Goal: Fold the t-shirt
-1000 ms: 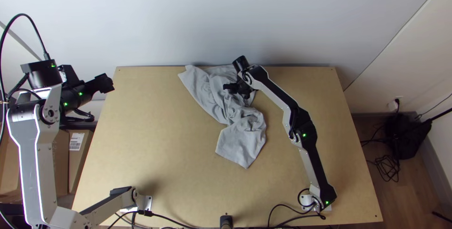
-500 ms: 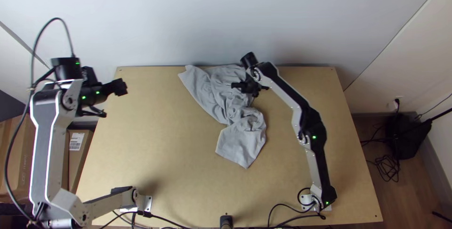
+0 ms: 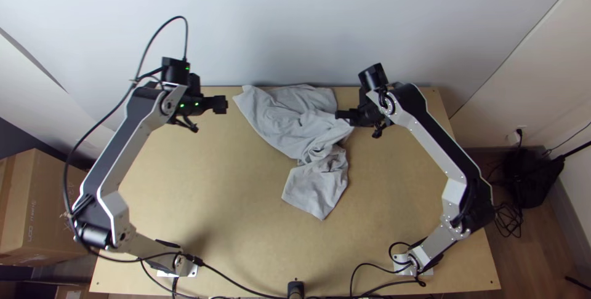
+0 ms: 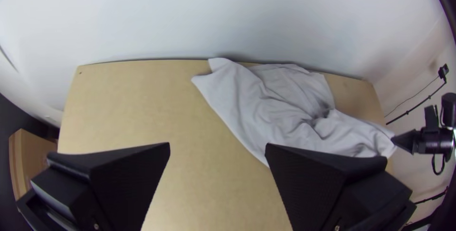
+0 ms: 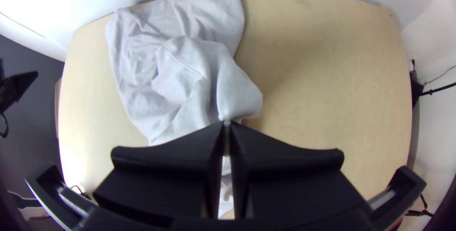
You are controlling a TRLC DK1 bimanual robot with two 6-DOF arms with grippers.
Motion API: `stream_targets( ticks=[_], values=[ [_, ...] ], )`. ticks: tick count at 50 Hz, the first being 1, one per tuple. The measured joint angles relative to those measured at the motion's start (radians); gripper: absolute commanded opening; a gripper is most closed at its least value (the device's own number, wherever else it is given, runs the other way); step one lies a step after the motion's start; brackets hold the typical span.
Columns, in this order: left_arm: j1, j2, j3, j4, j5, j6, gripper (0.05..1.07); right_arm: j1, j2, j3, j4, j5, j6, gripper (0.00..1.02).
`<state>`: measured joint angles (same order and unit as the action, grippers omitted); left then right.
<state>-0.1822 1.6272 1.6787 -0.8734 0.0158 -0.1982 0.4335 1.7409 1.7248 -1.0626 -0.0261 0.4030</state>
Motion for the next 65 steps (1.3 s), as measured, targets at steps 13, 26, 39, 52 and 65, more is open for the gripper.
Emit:
stream_targets(
  ticks=[13,26,39,52,65],
  values=[
    [-0.045,0.240,0.168,0.065,0.000,-0.001,1.01,-0.002,-0.179,-0.195,-0.021,0.000,-0.058,0.02],
    [-0.055,0.418,0.325,0.167,-0.054,-0.003,1.01,0.082,-0.370,-0.319,-0.024,-0.020,-0.125,0.02],
    [-0.078,0.547,0.426,0.169,-0.072,0.000,1.01,0.185,-0.493,-0.389,-0.047,-0.104,-0.150,0.02],
    [-0.138,0.636,0.494,0.192,-0.080,-0.015,1.01,0.328,-0.519,-0.436,-0.049,-0.123,-0.150,0.02],
    [-0.196,0.713,0.517,0.277,-0.108,-0.034,1.01,0.461,-0.516,-0.474,-0.037,-0.124,-0.149,0.02]
  ],
)
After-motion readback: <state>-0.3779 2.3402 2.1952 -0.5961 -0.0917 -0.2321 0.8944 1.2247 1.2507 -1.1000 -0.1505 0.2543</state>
